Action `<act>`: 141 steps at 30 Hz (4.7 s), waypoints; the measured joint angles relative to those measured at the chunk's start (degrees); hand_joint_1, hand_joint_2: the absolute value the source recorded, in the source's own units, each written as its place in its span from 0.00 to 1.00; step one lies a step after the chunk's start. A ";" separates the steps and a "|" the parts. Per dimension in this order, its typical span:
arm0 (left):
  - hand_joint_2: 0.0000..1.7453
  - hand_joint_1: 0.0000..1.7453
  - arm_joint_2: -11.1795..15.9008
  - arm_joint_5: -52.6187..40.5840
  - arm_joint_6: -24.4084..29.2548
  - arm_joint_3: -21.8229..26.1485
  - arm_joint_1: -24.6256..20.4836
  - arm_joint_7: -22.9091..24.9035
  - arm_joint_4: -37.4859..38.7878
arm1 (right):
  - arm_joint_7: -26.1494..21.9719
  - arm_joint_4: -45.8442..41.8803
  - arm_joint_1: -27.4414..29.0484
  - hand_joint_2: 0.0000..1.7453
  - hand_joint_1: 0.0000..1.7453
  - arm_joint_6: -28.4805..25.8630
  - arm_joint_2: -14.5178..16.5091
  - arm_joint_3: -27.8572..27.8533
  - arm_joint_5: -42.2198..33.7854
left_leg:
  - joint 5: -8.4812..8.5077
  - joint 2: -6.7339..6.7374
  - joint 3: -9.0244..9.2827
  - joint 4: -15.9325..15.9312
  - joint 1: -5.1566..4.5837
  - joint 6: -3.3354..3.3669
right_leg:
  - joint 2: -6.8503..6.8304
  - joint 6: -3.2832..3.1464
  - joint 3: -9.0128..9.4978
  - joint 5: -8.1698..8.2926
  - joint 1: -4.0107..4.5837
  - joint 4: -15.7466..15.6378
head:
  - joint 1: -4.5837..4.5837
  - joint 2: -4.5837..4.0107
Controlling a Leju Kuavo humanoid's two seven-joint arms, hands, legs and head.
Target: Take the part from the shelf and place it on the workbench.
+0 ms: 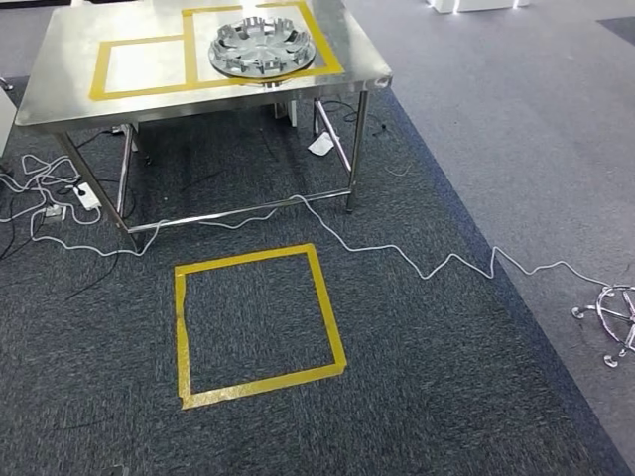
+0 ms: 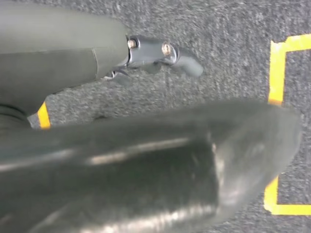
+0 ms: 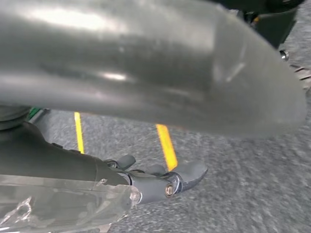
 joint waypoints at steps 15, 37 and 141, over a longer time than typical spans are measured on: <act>0.00 0.00 -0.19 0.05 0.28 0.10 0.36 -0.22 0.00 | -1.96 0.12 -0.60 0.00 0.00 0.19 -0.20 0.78 -0.06 | -0.71 -0.07 -9.15 6.79 0.04 -3.29 | -0.14 -3.26 11.48 1.04 0.21 -10.39 | -0.28 0.00; 0.00 0.00 0.19 0.77 4.14 1.45 0.22 0.45 -0.11 | -4.73 0.20 -1.51 0.00 0.00 0.85 -1.34 -6.15 -17.00 | -0.25 2.99 1.51 -1.43 0.04 -0.67 | -2.24 0.93 6.76 1.81 -0.42 -4.16 | 0.42 0.00; 0.00 0.00 3.94 47.46 -5.90 11.45 -0.03 -10.40 -8.04 | -16.76 0.09 -1.52 0.00 0.00 1.93 -7.30 -6.81 -71.91 | -8.47 0.15 -8.69 17.78 -0.25 -2.81 | 2.00 -2.12 6.18 3.36 -0.35 -7.23 | -0.19 0.00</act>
